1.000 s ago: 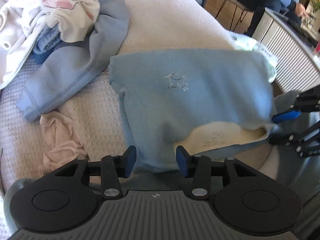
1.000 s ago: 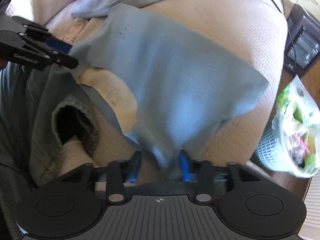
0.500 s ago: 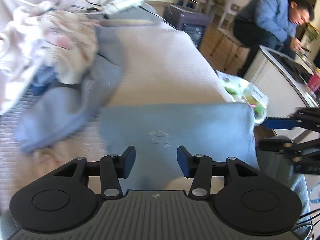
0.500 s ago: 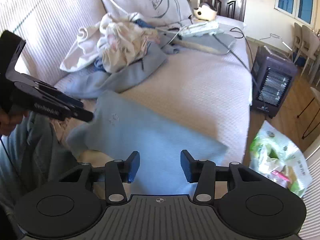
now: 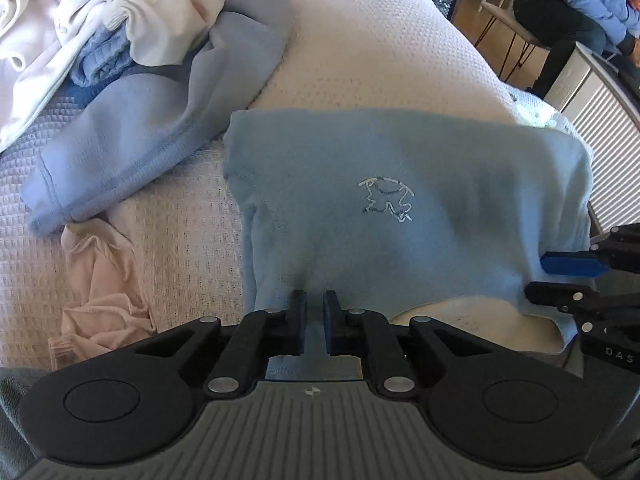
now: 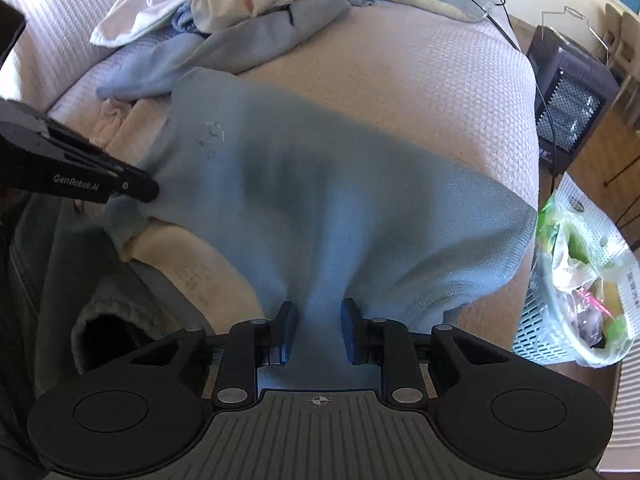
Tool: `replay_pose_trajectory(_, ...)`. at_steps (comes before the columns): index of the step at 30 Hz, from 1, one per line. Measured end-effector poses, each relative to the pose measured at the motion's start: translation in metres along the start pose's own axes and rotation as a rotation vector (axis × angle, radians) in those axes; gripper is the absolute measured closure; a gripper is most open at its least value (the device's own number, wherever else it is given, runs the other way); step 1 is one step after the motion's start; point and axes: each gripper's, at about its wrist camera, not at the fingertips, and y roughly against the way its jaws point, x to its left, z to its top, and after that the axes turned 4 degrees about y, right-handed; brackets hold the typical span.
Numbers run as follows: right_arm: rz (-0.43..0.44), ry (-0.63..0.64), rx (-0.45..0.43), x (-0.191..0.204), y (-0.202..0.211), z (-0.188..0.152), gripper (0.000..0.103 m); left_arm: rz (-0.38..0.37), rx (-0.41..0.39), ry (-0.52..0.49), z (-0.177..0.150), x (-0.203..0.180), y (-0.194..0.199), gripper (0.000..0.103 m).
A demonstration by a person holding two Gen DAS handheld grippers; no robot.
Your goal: Fold clothes
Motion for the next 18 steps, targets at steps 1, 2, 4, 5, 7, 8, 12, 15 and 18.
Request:
replay_pose_trajectory(1,-0.007,-0.003,0.002,0.0009,-0.0008,0.0003,0.080,0.007,0.000,-0.005,-0.0002,-0.0015,-0.0013,0.093)
replay_pose_trajectory(2,-0.012,-0.007,0.003,0.0018,-0.0015,0.0005,0.080,0.008,0.000,-0.002,-0.0005,-0.0014,-0.0025,0.093)
replay_pose_trajectory(4,-0.019,-0.014,0.003,0.0026,-0.0037,0.0005,0.080,0.007,0.001,0.011,-0.0014,-0.0003,-0.0049,0.093)
replay_pose_trajectory(5,-0.020,-0.017,0.002,0.0023,-0.0046,0.0008,0.079,0.002,0.001,0.019,-0.0016,0.0014,-0.0057,0.093)
replay_pose_trajectory(7,-0.013,-0.030,-0.001,0.0000,-0.0042,-0.0001,0.079,-0.009,0.001,0.036,-0.0018,0.0050,-0.0067,0.093)
replay_pose_trajectory(8,-0.007,-0.039,-0.002,-0.0011,-0.0042,-0.0007,0.079,-0.014,0.001,0.043,-0.0018,0.0065,-0.0070,0.093)
replay_pose_trajectory(12,0.002,-0.066,-0.004,-0.0040,-0.0072,0.0004,0.078,-0.019,0.000,0.057,-0.0037,0.0073,-0.0068,0.093)
replay_pose_trajectory(15,0.000,-0.090,-0.013,-0.0038,-0.0064,-0.0005,0.078,-0.017,-0.004,0.065,-0.0055,0.0069,-0.0054,0.093)
replay_pose_trajectory(18,0.005,-0.117,-0.020,-0.0055,-0.0059,-0.0021,0.077,-0.019,-0.004,0.079,-0.0064,0.0083,-0.0046,0.093)
